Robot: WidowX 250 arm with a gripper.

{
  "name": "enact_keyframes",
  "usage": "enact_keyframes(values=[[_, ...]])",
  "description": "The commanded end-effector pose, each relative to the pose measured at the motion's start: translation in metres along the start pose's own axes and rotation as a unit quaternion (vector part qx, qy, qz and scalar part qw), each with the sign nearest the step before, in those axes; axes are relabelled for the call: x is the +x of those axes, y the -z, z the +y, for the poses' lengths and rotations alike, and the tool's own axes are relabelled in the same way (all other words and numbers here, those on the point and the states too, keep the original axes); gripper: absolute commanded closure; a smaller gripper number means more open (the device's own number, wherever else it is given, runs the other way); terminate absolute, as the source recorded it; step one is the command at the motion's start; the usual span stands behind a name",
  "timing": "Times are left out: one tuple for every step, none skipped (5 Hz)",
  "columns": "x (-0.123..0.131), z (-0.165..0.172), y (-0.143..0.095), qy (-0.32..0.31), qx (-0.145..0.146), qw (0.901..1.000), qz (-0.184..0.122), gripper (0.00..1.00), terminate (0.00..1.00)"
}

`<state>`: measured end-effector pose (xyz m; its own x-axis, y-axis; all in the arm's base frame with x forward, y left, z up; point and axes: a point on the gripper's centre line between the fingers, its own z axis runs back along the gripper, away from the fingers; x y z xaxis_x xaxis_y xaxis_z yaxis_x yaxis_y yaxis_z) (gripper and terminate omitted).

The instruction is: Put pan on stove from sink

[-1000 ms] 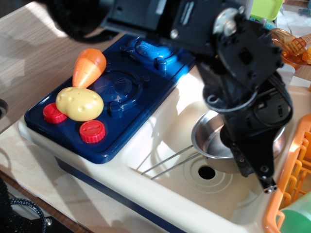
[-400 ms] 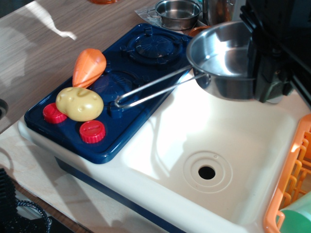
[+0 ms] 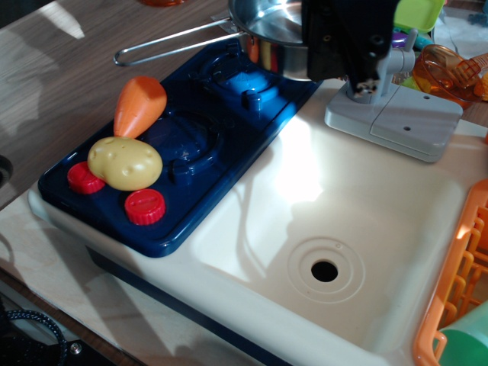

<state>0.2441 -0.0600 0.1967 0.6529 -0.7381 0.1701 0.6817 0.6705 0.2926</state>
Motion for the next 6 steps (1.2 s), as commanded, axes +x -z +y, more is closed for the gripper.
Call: enact_keyframes(values=[[-0.008, 0.040, 0.009, 0.042, 0.012, 0.9985, -0.032, 1.00, 0.00], [-0.016, 0.052, 0.022, 0.057, 0.014, 0.9976, -0.036, 1.00, 0.00], [-0.031, 0.054, 0.032, 0.049, 0.015, 0.9980, -0.037, 1.00, 0.00], [-0.037, 0.048, 0.043, 0.047, -0.004, 0.9974, -0.055, 0.00, 0.00], [-0.037, 0.048, 0.043, 0.047, -0.004, 0.9974, -0.055, 0.00, 0.00], [-0.037, 0.048, 0.043, 0.047, -0.004, 0.9974, -0.055, 0.00, 1.00]])
